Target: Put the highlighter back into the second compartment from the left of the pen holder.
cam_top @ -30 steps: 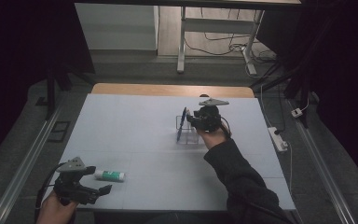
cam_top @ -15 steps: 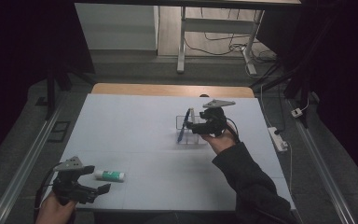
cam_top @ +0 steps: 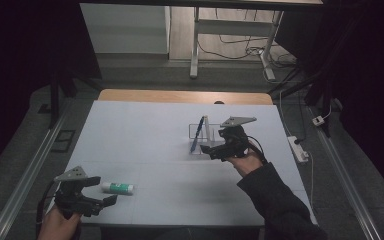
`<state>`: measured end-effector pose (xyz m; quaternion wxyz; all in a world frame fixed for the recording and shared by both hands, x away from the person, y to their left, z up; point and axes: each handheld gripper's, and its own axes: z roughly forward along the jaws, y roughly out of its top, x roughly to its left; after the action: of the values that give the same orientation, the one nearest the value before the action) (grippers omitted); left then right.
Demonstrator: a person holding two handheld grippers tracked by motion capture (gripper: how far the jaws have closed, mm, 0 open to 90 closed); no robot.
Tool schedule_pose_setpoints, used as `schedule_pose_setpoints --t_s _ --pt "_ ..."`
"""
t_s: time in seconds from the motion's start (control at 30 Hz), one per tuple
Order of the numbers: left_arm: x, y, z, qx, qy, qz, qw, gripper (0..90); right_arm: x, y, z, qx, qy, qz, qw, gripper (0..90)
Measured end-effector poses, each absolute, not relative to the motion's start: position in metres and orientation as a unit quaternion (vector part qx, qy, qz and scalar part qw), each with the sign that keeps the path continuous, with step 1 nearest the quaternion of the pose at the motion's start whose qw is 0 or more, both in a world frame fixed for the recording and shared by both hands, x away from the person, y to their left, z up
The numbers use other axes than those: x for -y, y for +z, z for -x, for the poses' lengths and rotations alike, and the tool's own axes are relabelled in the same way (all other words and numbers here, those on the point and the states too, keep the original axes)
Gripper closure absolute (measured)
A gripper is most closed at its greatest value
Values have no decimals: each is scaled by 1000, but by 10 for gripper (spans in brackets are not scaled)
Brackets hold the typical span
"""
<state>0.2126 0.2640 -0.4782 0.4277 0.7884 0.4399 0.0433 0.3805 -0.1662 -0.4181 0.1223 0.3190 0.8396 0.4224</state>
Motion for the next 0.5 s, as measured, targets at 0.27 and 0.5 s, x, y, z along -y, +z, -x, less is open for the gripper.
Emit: schedule_pose_setpoints --t_s 0.27,0.5 --pt "-267 -478 -214 -436 67 -786 433 0 179 -422 -359 -850 414 -308 105 6" --pt "-269 -479 -217 -443 76 -790 418 0 195 -428 -339 -853 411 -307 100 0"
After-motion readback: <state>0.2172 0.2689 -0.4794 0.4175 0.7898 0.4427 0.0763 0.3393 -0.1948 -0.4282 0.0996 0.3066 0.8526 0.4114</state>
